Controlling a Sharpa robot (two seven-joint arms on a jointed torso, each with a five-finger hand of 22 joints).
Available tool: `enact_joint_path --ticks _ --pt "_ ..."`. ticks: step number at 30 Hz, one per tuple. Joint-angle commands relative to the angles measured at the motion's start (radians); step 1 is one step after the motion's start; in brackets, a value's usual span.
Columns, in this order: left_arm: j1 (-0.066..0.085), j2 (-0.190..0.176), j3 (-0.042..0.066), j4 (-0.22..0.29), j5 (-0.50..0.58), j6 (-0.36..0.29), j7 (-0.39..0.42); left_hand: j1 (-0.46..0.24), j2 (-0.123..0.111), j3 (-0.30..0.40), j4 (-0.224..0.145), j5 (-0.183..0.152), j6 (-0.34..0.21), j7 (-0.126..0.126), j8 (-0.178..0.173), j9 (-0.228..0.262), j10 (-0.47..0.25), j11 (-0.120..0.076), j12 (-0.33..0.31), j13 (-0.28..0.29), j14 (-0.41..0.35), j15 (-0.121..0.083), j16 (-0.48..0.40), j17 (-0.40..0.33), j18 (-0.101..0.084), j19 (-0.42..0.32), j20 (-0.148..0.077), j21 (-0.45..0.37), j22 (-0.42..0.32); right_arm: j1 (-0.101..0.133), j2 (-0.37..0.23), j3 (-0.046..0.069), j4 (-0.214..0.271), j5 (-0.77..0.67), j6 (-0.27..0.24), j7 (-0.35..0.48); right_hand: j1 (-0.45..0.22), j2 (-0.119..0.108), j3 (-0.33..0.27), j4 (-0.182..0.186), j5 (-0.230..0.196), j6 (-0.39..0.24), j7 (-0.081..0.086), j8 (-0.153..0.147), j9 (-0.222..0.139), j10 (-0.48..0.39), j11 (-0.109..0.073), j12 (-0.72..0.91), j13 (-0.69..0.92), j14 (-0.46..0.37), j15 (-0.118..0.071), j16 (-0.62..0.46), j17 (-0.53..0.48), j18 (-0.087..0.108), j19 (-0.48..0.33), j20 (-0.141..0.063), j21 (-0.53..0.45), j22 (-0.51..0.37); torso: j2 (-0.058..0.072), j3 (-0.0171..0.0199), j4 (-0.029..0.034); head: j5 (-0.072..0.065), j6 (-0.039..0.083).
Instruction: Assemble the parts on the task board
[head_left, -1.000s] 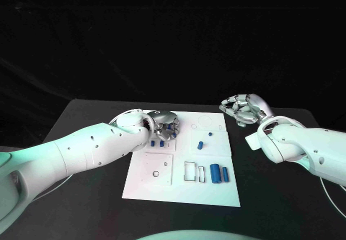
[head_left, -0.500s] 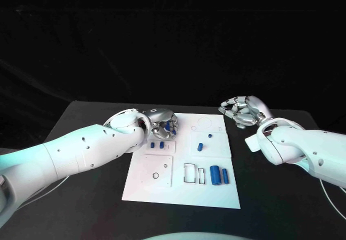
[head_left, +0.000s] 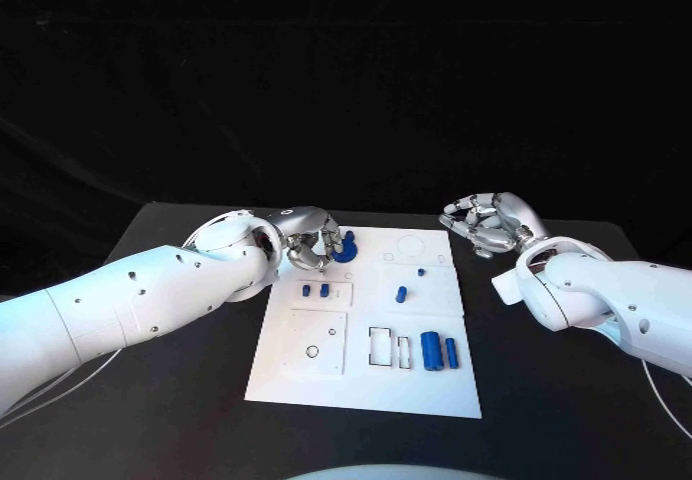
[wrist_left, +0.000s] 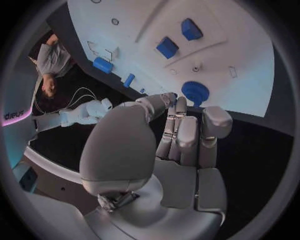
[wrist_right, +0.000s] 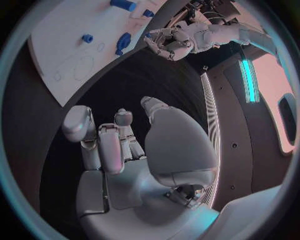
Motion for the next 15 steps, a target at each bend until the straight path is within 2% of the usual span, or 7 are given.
enact_joint_path --ticks 1,8,15 --pt "0.000 -0.005 0.000 -0.010 0.017 0.030 -0.017 -0.008 0.002 0.002 -0.005 0.004 0.005 -0.001 -0.003 0.001 0.005 0.000 -0.005 0.000 0.002 0.001 0.000 -0.001 -0.016 0.004 -0.001 0.003 0.000 -0.001 0.000 0.000 0.000 -0.004 0.003 0.010 0.005 0.004 -0.005 0.002 0.006 -0.002 -0.003 0.006 0.001 -0.001 -0.003 -0.005 0.000 0.008 0.002 -0.005 0.001 0.015 -0.004 0.000 -0.006 -0.001 0.001 -0.0002 -0.0020 0.002 0.002" --pt "-0.004 -0.009 -0.004 -0.044 0.018 0.041 -0.024 -0.009 0.001 0.001 -0.005 0.004 0.006 -0.001 -0.004 0.001 0.006 -0.001 -0.006 0.000 0.001 0.001 -0.001 -0.003 -0.016 0.004 0.000 0.003 0.001 -0.002 0.000 0.000 0.000 -0.004 0.003 0.010 0.005 0.004 -0.005 0.002 0.006 -0.002 -0.003 0.006 0.001 -0.001 -0.003 -0.005 0.000 0.008 0.002 -0.005 0.001 0.015 -0.004 0.000 -0.006 -0.001 0.002 -0.0003 -0.0025 0.002 0.003" --pt "-0.007 -0.011 -0.006 -0.058 0.018 0.061 -0.028 -0.013 0.001 0.000 -0.005 0.003 0.009 -0.002 -0.005 0.001 0.009 -0.001 -0.008 0.000 0.000 0.001 -0.002 -0.007 -0.015 0.003 -0.001 0.002 -0.001 -0.002 -0.001 0.000 0.001 -0.004 0.002 0.010 0.005 0.004 -0.005 0.002 0.006 -0.002 -0.003 0.006 0.001 -0.001 -0.003 -0.005 0.000 0.008 0.002 -0.005 0.001 0.015 -0.004 0.000 -0.006 -0.001 0.003 0.0000 -0.0028 0.003 0.001"
